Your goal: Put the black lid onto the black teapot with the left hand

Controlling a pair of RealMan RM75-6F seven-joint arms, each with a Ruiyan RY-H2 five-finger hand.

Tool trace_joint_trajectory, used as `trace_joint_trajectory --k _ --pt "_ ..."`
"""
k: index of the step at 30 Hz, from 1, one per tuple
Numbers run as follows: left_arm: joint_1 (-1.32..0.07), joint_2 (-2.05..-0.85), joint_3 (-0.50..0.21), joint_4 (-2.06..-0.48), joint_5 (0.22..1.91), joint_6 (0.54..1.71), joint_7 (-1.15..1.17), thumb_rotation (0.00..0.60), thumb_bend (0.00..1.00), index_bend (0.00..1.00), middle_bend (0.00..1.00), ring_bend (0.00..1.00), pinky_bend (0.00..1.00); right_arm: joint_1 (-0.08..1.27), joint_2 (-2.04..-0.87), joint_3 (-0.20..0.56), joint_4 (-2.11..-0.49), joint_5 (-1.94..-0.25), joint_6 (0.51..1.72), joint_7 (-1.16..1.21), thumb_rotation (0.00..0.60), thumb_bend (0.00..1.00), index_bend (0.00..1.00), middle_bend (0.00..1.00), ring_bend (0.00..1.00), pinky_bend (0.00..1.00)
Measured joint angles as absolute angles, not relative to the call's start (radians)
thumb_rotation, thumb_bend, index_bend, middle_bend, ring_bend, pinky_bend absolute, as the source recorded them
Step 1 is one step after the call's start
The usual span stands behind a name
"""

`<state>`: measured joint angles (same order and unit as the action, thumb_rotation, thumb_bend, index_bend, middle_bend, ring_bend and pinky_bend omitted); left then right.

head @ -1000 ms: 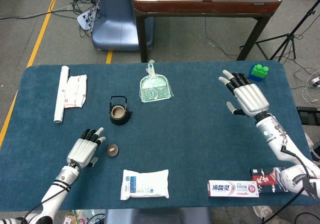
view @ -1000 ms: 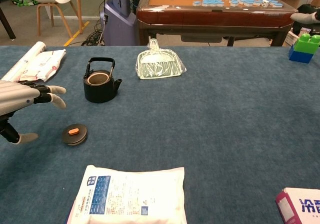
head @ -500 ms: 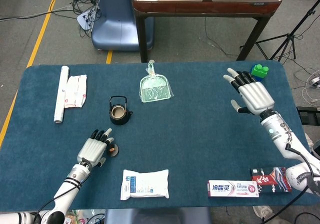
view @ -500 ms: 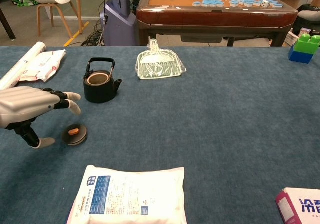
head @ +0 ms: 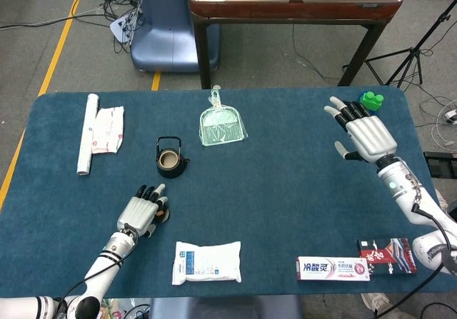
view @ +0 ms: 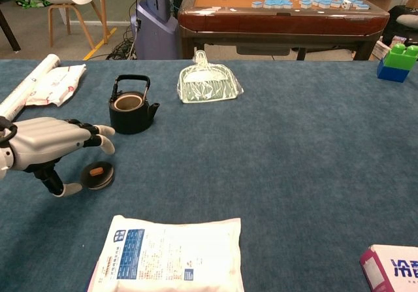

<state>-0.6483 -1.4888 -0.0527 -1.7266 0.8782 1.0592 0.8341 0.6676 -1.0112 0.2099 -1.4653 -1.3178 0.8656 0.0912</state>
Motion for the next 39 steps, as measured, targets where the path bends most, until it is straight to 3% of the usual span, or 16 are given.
trace_joint_trajectory --k 39 --pt "-0.685 -1.500 -0.014 -1.656 0.880 1.029 0.734 0.600 0.31 0.19 0.00 0.00 0.00 0.666 -1.015 0.190 -1.453 -1.314 0.871 0.095 0.600 0.45 0.00 0.00 0.00 0.00"
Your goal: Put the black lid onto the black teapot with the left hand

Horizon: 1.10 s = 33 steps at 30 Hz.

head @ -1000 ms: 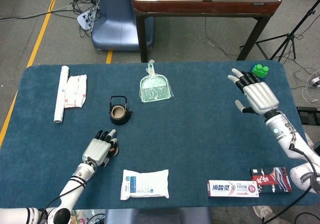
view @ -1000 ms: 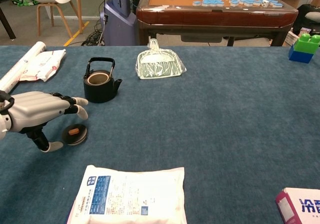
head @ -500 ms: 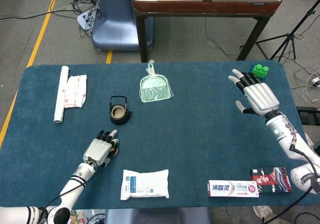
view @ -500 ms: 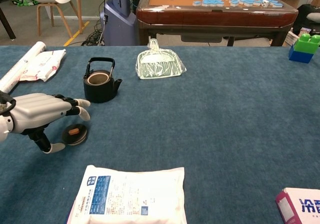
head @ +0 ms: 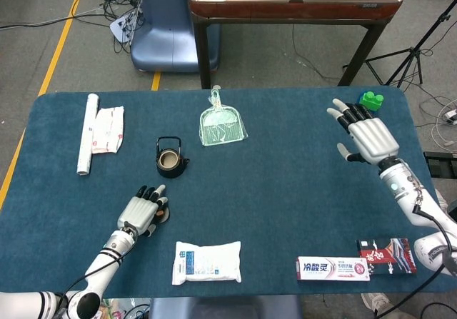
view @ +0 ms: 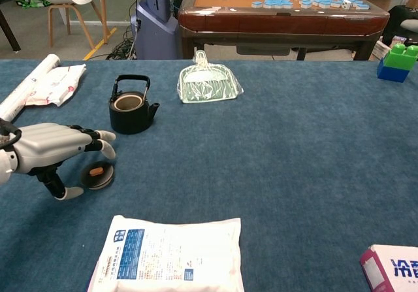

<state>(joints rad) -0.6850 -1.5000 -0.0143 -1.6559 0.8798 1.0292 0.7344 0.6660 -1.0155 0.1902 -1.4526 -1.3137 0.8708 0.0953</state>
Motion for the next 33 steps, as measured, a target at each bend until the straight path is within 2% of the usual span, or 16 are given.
trace_joint_trajectory --k 10,33 --pt "-0.685 -1.500 -0.006 -1.653 0.883 1.035 0.723 0.600 0.31 0.31 0.00 0.00 0.00 0.667 -1.015 0.191 -1.456 -1.309 0.873 0.089 0.600 0.45 0.00 0.00 0.00 0.00" --pt "-0.686 -1.471 -0.001 -1.708 0.896 1.040 0.698 0.600 0.31 0.33 0.00 0.00 0.00 0.665 -1.014 0.188 -1.453 -1.308 0.875 0.092 0.600 0.45 0.00 0.00 0.00 0.00"
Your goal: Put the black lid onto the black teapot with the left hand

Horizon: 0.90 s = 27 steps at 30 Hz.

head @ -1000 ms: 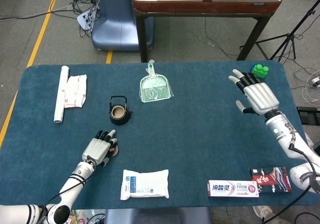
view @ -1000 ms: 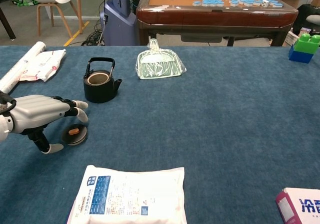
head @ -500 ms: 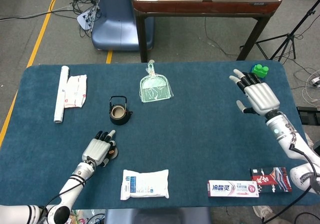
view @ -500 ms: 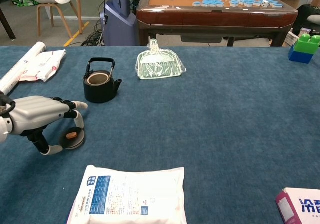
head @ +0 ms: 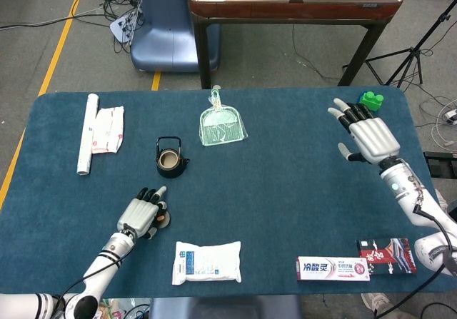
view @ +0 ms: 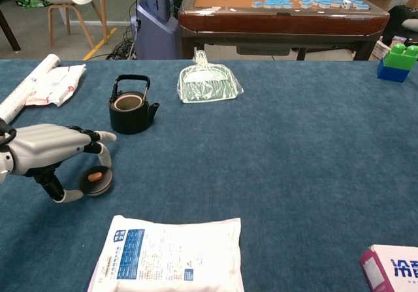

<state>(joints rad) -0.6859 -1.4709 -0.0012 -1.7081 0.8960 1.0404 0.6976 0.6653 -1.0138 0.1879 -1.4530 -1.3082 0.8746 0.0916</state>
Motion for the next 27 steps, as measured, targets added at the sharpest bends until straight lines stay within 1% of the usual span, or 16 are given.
trace_joint_trajectory --k 10,19,23,27 --pt "-0.694 -1.374 -0.020 -1.814 0.918 1.057 0.683 0.600 0.31 0.34 0.00 0.00 0.00 0.666 -1.014 0.192 -1.451 -1.309 0.877 0.103 0.600 0.45 0.00 0.00 0.00 0.00" --pt "-0.714 -1.265 -0.060 -1.908 0.922 1.079 0.683 0.600 0.31 0.35 0.00 0.00 0.00 0.665 -1.008 0.196 -1.453 -1.304 0.881 0.107 0.600 0.45 0.00 0.00 0.00 0.00" --pt "-0.739 -1.226 -0.083 -1.930 0.904 1.065 0.683 0.600 0.31 0.34 0.00 0.00 0.00 0.666 -1.004 0.200 -1.458 -1.296 0.881 0.101 0.600 0.45 0.00 0.00 0.00 0.00" --pt "-0.770 -1.212 -0.102 -1.933 0.878 1.037 0.685 0.600 0.31 0.34 0.00 0.00 0.00 0.667 -1.001 0.203 -1.461 -1.285 0.878 0.094 0.600 0.45 0.00 0.00 0.00 0.00"
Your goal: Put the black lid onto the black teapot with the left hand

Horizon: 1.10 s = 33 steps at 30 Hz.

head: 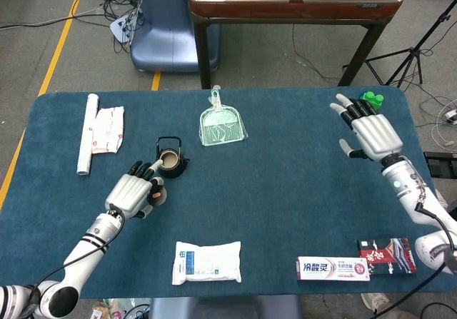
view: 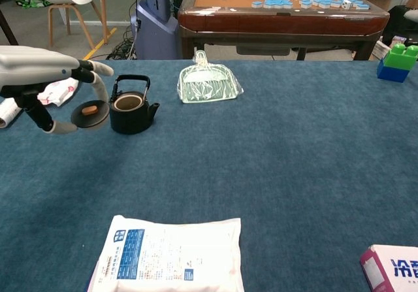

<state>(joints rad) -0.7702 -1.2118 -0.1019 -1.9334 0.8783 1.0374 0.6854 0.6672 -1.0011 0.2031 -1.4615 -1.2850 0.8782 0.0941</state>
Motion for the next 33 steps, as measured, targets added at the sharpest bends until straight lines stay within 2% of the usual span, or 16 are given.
trace_joint_trajectory --k 13,33 --pt "-0.884 -1.218 -0.136 -1.880 0.792 0.940 0.692 0.600 0.31 0.35 0.00 0.00 0.00 0.670 -0.993 0.214 -1.444 -1.244 0.858 0.090 0.600 0.45 0.00 0.00 0.00 0.00" --pt "-1.018 -1.233 -0.164 -1.686 0.746 0.753 0.561 0.600 0.31 0.35 0.00 0.00 0.00 0.722 -1.032 0.235 -1.333 -1.195 0.775 0.100 0.600 0.45 0.00 0.00 0.00 0.00"
